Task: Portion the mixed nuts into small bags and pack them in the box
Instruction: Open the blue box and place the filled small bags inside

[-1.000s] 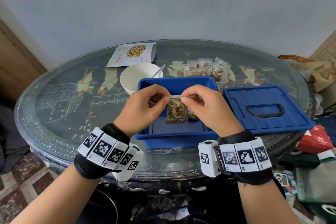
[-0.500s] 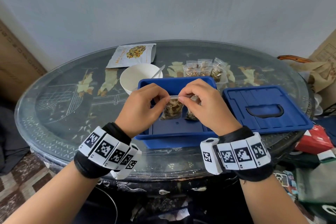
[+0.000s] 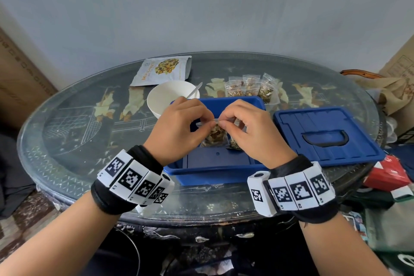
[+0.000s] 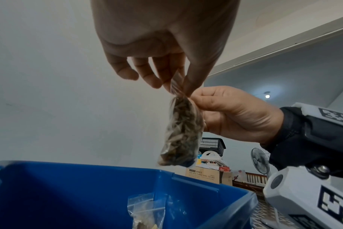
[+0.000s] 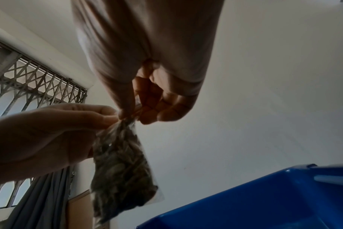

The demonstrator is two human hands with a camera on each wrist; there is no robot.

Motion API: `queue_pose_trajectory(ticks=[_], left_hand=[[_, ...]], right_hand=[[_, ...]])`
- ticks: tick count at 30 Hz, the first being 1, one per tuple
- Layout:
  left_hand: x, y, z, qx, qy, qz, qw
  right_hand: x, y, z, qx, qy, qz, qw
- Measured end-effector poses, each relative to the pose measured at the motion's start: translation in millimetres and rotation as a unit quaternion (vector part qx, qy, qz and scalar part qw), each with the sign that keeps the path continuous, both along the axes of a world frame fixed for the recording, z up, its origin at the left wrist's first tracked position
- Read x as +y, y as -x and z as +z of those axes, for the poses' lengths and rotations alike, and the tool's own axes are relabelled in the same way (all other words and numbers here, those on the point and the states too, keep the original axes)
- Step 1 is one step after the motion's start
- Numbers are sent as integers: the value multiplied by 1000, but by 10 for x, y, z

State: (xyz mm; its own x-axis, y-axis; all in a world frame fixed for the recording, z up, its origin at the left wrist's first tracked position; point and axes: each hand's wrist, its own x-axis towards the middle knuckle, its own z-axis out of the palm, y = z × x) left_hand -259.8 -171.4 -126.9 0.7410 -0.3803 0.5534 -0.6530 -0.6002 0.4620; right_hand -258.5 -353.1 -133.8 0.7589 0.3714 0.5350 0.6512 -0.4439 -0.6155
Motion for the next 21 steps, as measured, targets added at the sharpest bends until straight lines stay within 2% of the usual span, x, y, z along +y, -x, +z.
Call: queue_pose_trajectory(ticks=[9, 21], left_hand=[[-40, 4, 17, -3, -5, -20, 1000], [43, -150, 274, -29, -116, -100, 988]], right_hand=[[-21, 4, -31, 4, 18, 4, 1000], [-186, -72, 68, -15, 43, 11, 999]])
